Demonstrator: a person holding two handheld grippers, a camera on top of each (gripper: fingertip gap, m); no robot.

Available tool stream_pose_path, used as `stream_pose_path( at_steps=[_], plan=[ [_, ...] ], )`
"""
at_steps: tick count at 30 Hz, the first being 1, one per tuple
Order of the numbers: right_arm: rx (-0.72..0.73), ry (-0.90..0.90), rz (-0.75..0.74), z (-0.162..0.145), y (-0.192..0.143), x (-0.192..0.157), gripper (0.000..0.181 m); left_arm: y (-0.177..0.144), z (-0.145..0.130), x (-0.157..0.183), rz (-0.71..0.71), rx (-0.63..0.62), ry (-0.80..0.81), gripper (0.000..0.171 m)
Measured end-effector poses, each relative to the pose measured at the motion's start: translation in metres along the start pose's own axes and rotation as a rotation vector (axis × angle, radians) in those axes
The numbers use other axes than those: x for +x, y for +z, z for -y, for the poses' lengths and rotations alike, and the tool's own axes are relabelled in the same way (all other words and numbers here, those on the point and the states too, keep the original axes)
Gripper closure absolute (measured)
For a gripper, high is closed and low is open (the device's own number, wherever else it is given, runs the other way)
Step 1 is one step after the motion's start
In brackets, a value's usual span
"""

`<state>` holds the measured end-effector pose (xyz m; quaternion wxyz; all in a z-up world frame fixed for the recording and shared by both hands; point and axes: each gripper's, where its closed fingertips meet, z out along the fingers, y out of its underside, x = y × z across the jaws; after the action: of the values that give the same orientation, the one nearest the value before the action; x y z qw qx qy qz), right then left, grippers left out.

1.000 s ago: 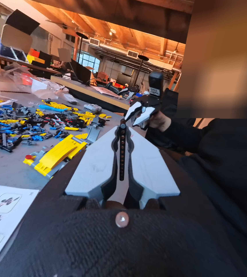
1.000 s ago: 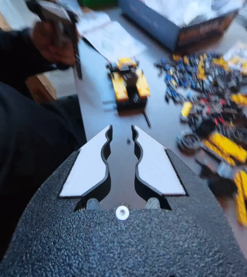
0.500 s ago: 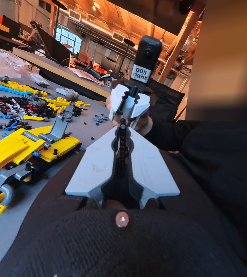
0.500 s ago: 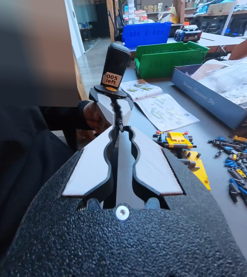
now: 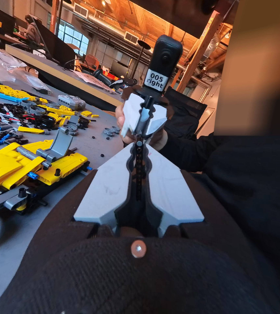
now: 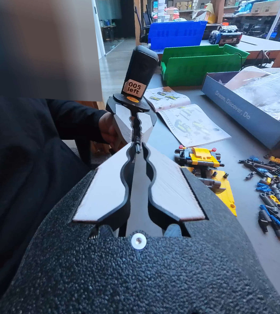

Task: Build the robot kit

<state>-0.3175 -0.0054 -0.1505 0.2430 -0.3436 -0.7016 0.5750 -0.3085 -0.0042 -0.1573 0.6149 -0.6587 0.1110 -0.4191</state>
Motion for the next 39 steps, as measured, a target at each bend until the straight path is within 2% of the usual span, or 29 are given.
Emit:
stream_pose_path(
  at_steps=[2, 3, 8, 13, 14, 23, 28, 32, 38, 39],
  plan=[
    [-0.011, -0.012, -0.008, -0.002, -0.004, 0.001, 0.155, 0.001, 0.001, 0.0, 0.0, 0.006, 0.011, 0.167],
    [-0.022, -0.023, -0.027, -0.004, -0.007, 0.004, 0.155, -0.001, 0.003, -0.003, 0.017, 0.018, 0.03, 0.167],
    [-0.023, 0.0, -0.065, -0.007, -0.017, 0.011, 0.159, -0.007, 0.006, -0.014, 0.041, 0.051, -0.025, 0.167],
    [-0.021, -0.022, -0.021, -0.001, -0.001, 0.002, 0.16, 0.003, 0.002, -0.005, 0.003, 0.017, -0.023, 0.167],
    [-0.028, -0.035, -0.008, -0.001, 0.002, 0.0, 0.169, 0.004, 0.002, -0.003, -0.007, 0.016, -0.024, 0.168],
    [-0.039, -0.026, 0.043, -0.008, 0.002, -0.007, 0.175, 0.007, -0.008, 0.003, -0.05, -0.023, -0.055, 0.167],
    [-0.038, -0.006, -0.01, -0.011, 0.005, -0.006, 0.176, 0.005, -0.01, 0.001, -0.011, -0.037, -0.045, 0.167],
    [-0.05, -0.042, -0.045, -0.009, -0.007, -0.009, 0.178, 0.011, -0.006, 0.003, 0.138, -0.065, 0.137, 0.168],
    [-0.018, 0.005, -0.02, -0.013, -0.021, -0.012, 0.176, 0.024, -0.006, 0.009, 0.125, -0.038, 0.078, 0.168],
    [-0.02, 0.002, -0.045, -0.015, -0.025, -0.009, 0.181, 0.024, -0.005, 0.009, 0.13, -0.034, 0.081, 0.168]
  ],
)
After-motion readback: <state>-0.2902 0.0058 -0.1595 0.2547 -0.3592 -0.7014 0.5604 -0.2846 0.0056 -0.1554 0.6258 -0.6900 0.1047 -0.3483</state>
